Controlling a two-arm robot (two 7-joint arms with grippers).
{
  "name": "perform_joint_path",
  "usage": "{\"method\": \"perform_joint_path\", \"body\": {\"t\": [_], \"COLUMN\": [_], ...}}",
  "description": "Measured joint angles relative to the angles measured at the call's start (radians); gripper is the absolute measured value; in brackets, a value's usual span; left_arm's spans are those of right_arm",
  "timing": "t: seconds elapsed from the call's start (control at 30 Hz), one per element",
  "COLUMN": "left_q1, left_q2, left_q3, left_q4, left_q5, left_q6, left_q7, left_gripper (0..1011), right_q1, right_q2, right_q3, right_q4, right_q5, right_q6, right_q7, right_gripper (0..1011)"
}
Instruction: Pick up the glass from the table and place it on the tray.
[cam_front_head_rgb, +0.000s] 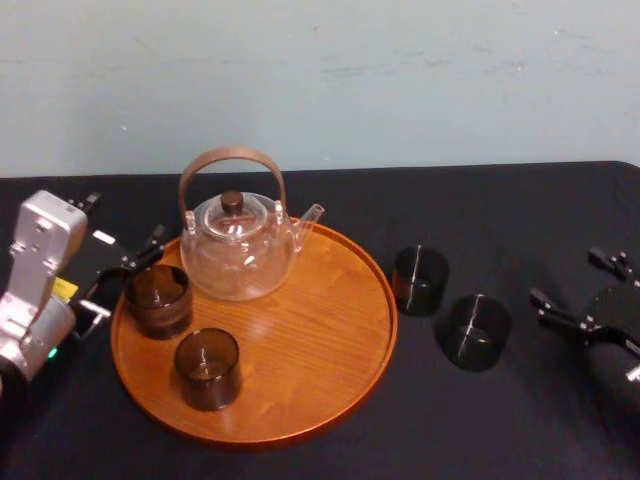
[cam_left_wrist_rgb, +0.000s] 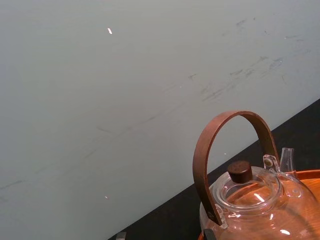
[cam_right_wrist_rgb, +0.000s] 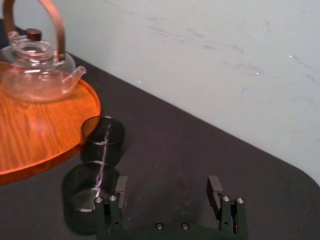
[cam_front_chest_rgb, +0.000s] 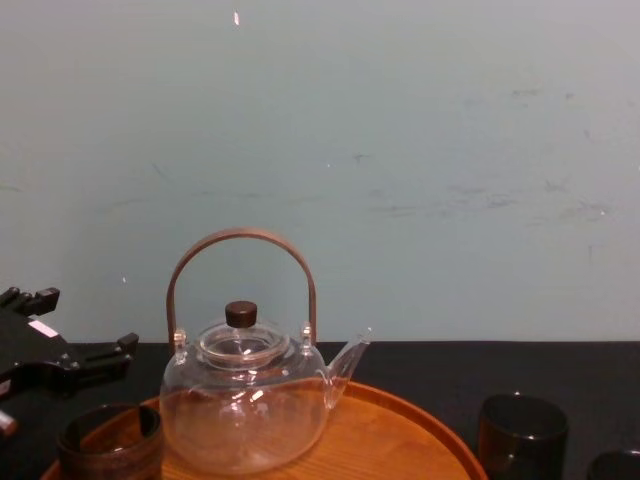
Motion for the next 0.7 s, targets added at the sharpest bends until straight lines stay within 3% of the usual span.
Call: {"method": "perform_joint_path", "body": {"t": [0.33, 0.7], "left_q1": [0.000, 0.000], "left_q2": [0.000, 0.000], "left_q3": [0.000, 0.000], "left_q4": [0.000, 0.000], "left_q5": [0.000, 0.000], "left_q6": [0.000, 0.000], "left_q7": [0.000, 0.000], "left_gripper": [1001, 1001], "right_q1": [-0.072, -0.086], "right_q2": [0.028, 0.033], "right_q3": [0.036, 0.031], "right_q4": [-0.048, -0.064], "right_q5": [0.010, -0.002], "right_q6": [0.006, 0.053], "right_q7": [0.059, 0.112], "right_gripper": [1002, 1002]}}
